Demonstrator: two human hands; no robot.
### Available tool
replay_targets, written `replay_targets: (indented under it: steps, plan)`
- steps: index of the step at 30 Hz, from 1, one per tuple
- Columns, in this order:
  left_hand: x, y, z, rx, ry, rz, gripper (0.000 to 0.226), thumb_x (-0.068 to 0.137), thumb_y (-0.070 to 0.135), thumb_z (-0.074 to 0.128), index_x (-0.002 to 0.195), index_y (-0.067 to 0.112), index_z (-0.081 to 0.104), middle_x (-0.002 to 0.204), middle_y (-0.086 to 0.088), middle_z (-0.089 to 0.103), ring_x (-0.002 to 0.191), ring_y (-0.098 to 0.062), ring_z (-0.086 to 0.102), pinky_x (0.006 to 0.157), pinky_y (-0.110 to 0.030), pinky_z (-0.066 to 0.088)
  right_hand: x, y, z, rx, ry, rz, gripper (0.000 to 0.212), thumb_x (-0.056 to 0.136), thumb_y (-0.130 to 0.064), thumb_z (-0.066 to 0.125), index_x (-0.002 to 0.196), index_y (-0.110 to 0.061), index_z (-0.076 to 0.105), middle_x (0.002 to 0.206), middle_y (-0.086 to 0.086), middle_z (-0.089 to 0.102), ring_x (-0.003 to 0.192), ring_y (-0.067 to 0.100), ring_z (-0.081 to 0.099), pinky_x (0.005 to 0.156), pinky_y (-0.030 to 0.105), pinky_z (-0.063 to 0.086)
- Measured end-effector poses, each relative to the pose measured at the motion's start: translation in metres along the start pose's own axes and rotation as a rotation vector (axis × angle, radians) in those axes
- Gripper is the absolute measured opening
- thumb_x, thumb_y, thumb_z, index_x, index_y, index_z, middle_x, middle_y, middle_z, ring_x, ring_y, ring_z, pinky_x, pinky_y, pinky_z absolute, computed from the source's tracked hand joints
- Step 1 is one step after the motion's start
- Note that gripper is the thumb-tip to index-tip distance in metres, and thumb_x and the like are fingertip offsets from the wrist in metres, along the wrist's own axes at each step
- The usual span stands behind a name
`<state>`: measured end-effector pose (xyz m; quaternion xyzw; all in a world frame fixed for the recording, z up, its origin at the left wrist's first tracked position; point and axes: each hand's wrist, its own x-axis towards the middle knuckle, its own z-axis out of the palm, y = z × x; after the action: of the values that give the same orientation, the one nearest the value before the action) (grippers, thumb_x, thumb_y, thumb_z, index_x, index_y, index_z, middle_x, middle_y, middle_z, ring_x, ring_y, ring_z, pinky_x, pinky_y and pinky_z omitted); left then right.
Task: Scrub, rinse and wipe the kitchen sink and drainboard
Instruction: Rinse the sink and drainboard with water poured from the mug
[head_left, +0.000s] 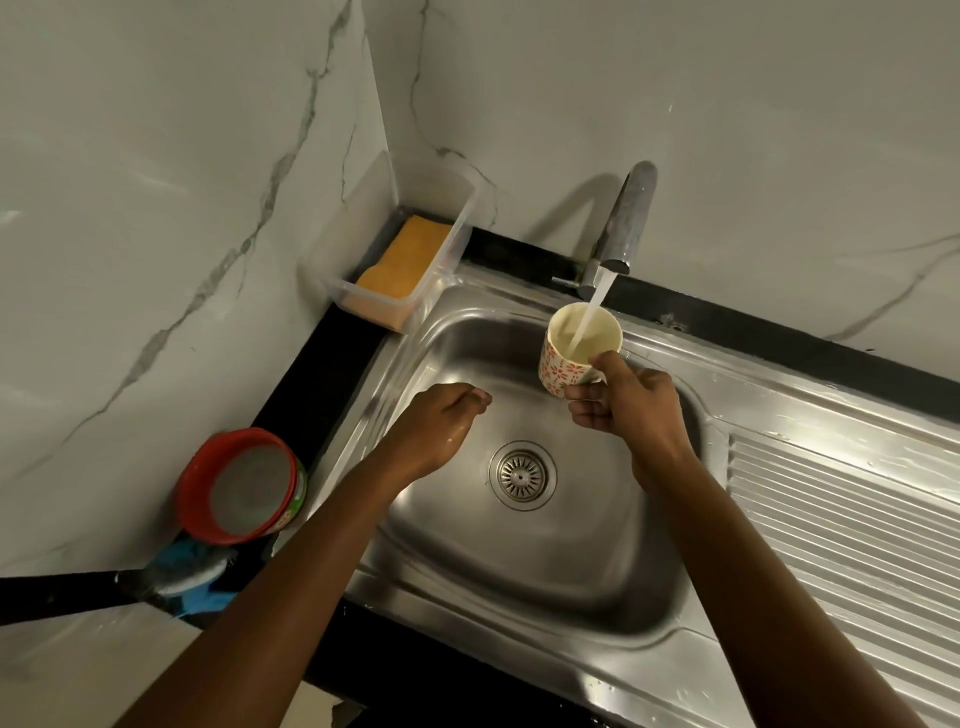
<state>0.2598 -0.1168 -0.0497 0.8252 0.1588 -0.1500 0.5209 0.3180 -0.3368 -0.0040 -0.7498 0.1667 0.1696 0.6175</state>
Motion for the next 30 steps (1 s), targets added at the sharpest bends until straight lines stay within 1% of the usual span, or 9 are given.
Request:
replay_targets:
  steps: [7,10,13,16,18,20,23,26,30]
  plan:
    - [-0.005,0.016,-0.002,-0.035,-0.004,0.011,0.035,0.108,0.033,0.047,0.123,0.017,0.074,0.123,0.002,0.074,0.114,-0.013,0.066,0.103,-0.031,0.047,-0.002,-0.010,-0.001,-0.048,-0.003,-0.029,0.031,0.103,-0.032,0.057,0.096,-0.008,0.075,0.084,0.013,0.078,0.084,0.032,0.077,0.077,0.036,0.066]
    - [-0.007,0.020,-0.001,-0.026,-0.011,0.015,0.036,0.108,0.035,0.046,0.124,0.018,0.074,0.124,0.003,0.074,0.115,-0.013,0.066,0.097,-0.026,0.047,-0.005,-0.012,-0.002,-0.060,-0.006,-0.036,0.031,0.104,-0.033,0.057,0.096,-0.009,0.075,0.084,0.011,0.079,0.083,0.030,0.078,0.078,0.037,0.066]
    - [-0.008,0.022,-0.001,-0.003,-0.014,0.030,0.037,0.109,0.034,0.045,0.125,0.017,0.073,0.123,0.003,0.074,0.114,-0.013,0.066,0.088,-0.016,0.044,-0.007,-0.016,-0.002,-0.064,-0.002,-0.039,0.029,0.104,-0.032,0.057,0.096,-0.011,0.075,0.083,0.010,0.079,0.081,0.030,0.078,0.072,0.031,0.065]
    - [-0.010,0.024,-0.001,-0.010,-0.009,0.035,0.036,0.109,0.035,0.045,0.122,0.017,0.074,0.120,0.001,0.075,0.113,-0.015,0.067,0.092,-0.024,0.047,-0.010,-0.022,-0.005,-0.070,0.005,-0.030,0.031,0.104,-0.033,0.056,0.094,-0.010,0.074,0.081,0.010,0.079,0.079,0.029,0.078,0.067,0.027,0.064]
    - [-0.011,0.023,-0.002,-0.023,-0.005,0.030,0.036,0.108,0.034,0.045,0.120,0.016,0.074,0.117,-0.003,0.076,0.110,-0.018,0.069,0.091,-0.027,0.048,-0.012,-0.026,-0.007,-0.058,0.001,-0.022,0.031,0.104,-0.032,0.056,0.092,-0.010,0.074,0.083,0.012,0.079,0.079,0.028,0.078,0.071,0.030,0.065]
    - [-0.013,0.022,-0.003,-0.025,0.001,0.029,0.035,0.108,0.034,0.046,0.118,0.016,0.074,0.114,-0.008,0.076,0.107,-0.021,0.070,0.086,-0.022,0.047,-0.013,-0.031,-0.008,-0.039,-0.004,-0.023,0.031,0.104,-0.032,0.056,0.092,-0.010,0.074,0.083,0.013,0.079,0.081,0.031,0.078,0.077,0.037,0.065]
    - [-0.015,0.022,-0.003,-0.024,0.009,0.026,0.034,0.109,0.034,0.046,0.120,0.020,0.074,0.114,0.000,0.076,0.107,-0.013,0.069,0.082,-0.012,0.044,-0.014,-0.035,-0.009,-0.025,0.000,-0.030,0.030,0.103,-0.033,0.057,0.092,-0.011,0.074,0.082,0.013,0.079,0.084,0.035,0.077,0.083,0.044,0.064]
    - [-0.016,0.021,-0.002,-0.046,0.008,0.026,0.033,0.109,0.035,0.047,0.120,0.020,0.074,0.115,0.004,0.076,0.107,-0.007,0.068,0.083,-0.012,0.043,-0.014,-0.039,-0.009,-0.020,-0.003,-0.035,0.032,0.103,-0.034,0.057,0.094,-0.008,0.074,0.083,0.013,0.079,0.084,0.035,0.077,0.085,0.046,0.064]
    - [-0.018,0.021,0.001,-0.058,0.013,0.030,0.033,0.108,0.034,0.048,0.119,0.019,0.074,0.116,0.004,0.074,0.108,-0.008,0.067,0.084,-0.012,0.043,-0.016,-0.046,-0.010,-0.008,-0.010,-0.053,0.033,0.102,-0.033,0.057,0.095,-0.006,0.075,0.083,0.015,0.078,0.078,0.032,0.076,0.082,0.045,0.064]
